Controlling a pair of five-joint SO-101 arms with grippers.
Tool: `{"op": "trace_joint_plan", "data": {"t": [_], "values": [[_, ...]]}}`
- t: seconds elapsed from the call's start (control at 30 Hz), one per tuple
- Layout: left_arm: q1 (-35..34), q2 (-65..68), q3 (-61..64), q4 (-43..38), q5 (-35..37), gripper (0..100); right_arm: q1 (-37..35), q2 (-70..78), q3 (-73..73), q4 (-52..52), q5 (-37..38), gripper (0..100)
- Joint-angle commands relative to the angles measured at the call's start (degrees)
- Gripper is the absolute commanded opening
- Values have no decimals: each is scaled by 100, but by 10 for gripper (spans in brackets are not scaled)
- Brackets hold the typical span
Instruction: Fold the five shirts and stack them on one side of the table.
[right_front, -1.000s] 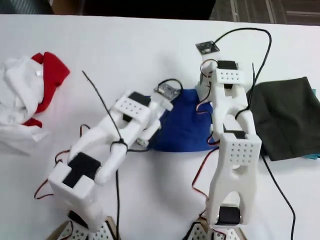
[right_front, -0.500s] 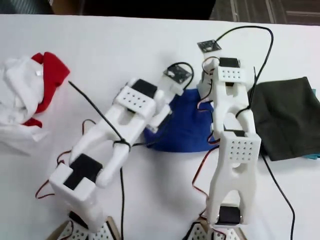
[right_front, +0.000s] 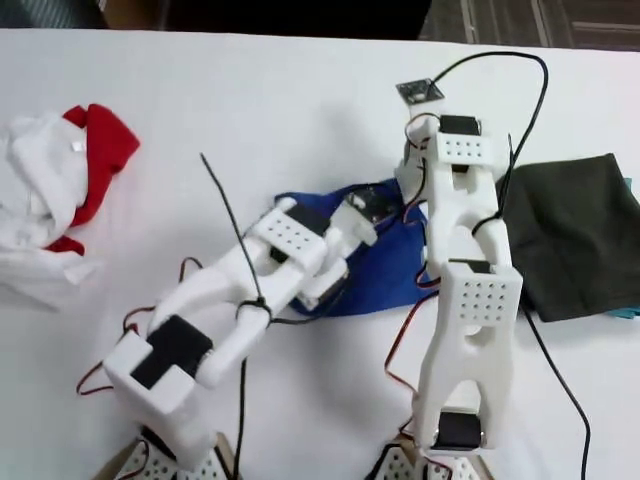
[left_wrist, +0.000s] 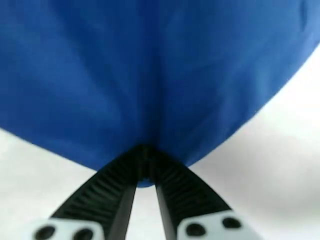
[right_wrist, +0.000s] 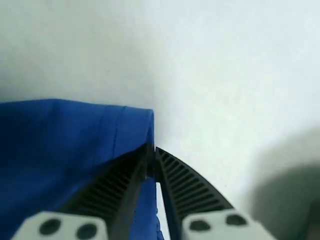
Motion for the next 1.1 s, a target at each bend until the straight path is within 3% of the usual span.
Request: {"op": "trace_joint_plan", "data": {"t": [0.0, 0.23, 0.47, 0.7, 0.9, 1.07], "values": [[-158, -281, 75, -62, -53, 26, 13, -22, -229, -92, 26, 20], [-149, -299, -470, 97, -79, 26, 75, 242, -431, -57, 26, 20], [-440, -378, -2448, 1495, -440, 27, 242, -303, -1521, 840, 132, 48], [-1609, -1081, -3662, 2198, -475, 28, 101, -611, -2602, 1323, 826, 337], [-2681, -1758, -3688, 2664, -440, 28, -831, -136, -2804, 1235, 897, 313], [-3569, -2312, -3679, 3024, -475, 28, -1262, 602, -2848, 998, 1899, 313]]}}
